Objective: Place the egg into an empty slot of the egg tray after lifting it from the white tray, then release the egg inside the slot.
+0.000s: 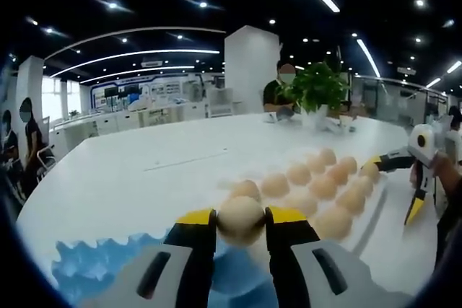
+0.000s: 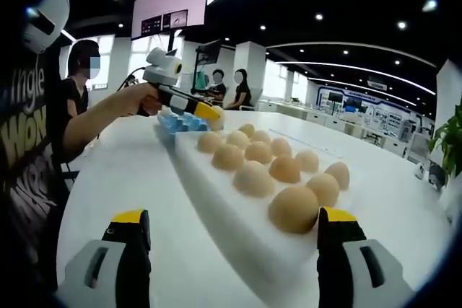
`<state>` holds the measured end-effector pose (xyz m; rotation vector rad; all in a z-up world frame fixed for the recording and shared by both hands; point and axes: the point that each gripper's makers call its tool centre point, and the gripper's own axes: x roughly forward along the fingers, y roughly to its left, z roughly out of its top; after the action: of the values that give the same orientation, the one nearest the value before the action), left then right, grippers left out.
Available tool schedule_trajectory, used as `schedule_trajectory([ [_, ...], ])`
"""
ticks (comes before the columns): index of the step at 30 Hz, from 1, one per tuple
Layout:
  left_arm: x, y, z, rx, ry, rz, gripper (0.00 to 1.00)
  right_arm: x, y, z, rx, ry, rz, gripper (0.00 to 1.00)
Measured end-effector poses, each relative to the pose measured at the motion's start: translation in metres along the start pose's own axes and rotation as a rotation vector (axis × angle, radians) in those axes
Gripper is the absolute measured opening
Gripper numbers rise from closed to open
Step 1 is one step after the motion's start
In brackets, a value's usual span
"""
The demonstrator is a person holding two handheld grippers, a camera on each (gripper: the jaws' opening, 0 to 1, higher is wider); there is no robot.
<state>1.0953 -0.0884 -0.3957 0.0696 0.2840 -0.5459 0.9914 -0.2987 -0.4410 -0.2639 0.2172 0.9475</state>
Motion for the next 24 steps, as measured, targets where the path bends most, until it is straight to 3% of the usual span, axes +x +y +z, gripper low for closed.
schedule_trajectory([
  [24, -0.013, 0.025, -0.002, -0.013, -0.004, 0.063, 0.27, 0.001, 0.000, 0.000, -0.004, -0.002, -0.006, 1.00],
])
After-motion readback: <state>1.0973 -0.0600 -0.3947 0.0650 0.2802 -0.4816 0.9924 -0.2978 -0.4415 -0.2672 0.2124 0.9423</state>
